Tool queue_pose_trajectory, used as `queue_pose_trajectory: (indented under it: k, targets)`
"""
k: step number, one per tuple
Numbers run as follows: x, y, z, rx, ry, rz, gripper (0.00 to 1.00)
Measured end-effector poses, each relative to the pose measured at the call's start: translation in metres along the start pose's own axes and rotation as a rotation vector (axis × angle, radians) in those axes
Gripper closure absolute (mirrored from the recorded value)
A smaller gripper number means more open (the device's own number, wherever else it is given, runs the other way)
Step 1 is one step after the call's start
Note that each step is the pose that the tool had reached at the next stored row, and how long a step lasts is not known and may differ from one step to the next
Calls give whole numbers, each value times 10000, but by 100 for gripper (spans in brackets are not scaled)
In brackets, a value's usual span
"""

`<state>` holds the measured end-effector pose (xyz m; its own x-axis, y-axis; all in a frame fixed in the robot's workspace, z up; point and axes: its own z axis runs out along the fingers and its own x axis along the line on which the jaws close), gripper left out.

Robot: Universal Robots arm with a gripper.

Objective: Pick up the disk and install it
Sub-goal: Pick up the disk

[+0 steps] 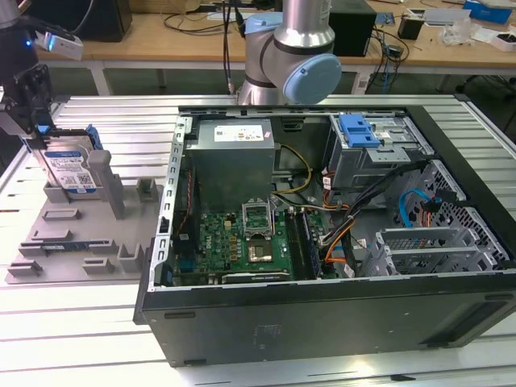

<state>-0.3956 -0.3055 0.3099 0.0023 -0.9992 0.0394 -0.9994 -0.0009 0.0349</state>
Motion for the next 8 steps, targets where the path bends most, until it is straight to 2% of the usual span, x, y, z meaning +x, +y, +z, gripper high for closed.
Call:
queue_pose_trajectory:
  k: [8]
  targets:
    - [-2, 12, 44, 34, 2, -52, 50]
